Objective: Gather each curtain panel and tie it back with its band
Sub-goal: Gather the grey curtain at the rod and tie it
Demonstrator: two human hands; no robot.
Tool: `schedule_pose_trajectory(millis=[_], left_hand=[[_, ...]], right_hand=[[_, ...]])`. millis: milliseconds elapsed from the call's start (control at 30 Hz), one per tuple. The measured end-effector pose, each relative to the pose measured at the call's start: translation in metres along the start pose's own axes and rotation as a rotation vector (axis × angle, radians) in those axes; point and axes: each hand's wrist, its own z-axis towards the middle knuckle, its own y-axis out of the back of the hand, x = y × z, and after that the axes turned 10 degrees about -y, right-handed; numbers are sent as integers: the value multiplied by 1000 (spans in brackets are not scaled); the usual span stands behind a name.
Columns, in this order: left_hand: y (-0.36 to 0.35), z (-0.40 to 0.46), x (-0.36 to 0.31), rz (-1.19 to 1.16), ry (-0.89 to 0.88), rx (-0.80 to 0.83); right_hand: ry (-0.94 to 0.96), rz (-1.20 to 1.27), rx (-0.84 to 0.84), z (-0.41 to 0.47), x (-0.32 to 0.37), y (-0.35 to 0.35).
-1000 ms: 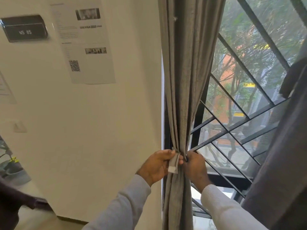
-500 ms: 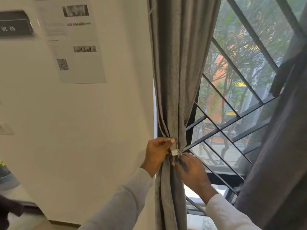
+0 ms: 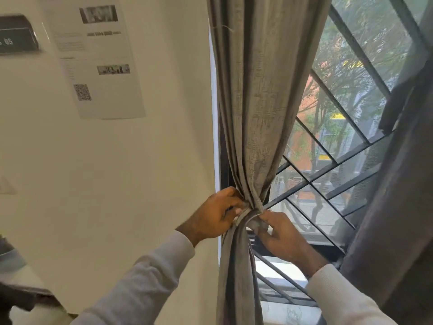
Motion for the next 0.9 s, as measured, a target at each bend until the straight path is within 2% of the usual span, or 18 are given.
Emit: schedule_pose_trajectory(millis=[67,200,267,367,533,600,767,900], left_hand=[[9,-5,-8,92,-46,106],[37,-3,-28,285,-179,397],[51,0,-35,360,-198,490],[78,13,-49,350,-234,444],[118,59,-76,345,-339,153],[122,62,-79,364,-349,142],[93,30,-75,404,-332,245],[48,-5,-66,455,-313,264]], right_hand=[[28,-61,42,-3,4,1],[122,-281,246,-9,11,9],[195,-356,254,-8,22,19],[227,-192,162,5,48,44],[183,300,-37,39,80,76],[188,405,-59,38,83,71],[133,290,-91,11,54,38],[33,297,-26,-12,27,8]])
